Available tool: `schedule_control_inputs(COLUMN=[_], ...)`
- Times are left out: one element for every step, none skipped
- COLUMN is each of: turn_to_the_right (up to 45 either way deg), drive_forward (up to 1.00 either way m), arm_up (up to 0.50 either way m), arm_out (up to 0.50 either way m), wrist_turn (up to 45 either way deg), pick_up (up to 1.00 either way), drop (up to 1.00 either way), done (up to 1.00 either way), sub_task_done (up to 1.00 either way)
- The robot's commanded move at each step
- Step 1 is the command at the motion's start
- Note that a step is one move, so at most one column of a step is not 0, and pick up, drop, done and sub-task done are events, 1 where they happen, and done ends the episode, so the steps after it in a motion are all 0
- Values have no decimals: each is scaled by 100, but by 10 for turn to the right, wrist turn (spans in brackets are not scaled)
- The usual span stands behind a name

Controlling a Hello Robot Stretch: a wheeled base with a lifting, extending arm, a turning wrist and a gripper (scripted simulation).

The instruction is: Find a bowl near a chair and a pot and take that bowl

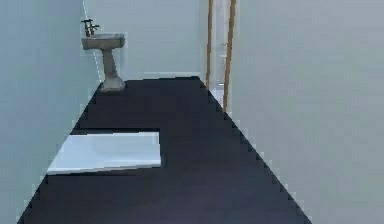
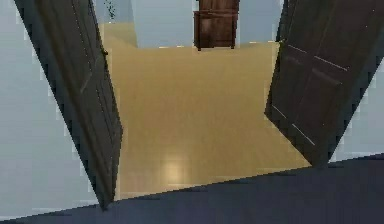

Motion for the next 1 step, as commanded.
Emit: schedule_control_inputs(turn_to_the_right=[0], drive_forward=[100], arm_up=[0], arm_out=[0], wrist_turn=[0], pick_up=[0], drop=[0], done=[0], sub_task_done=[0])
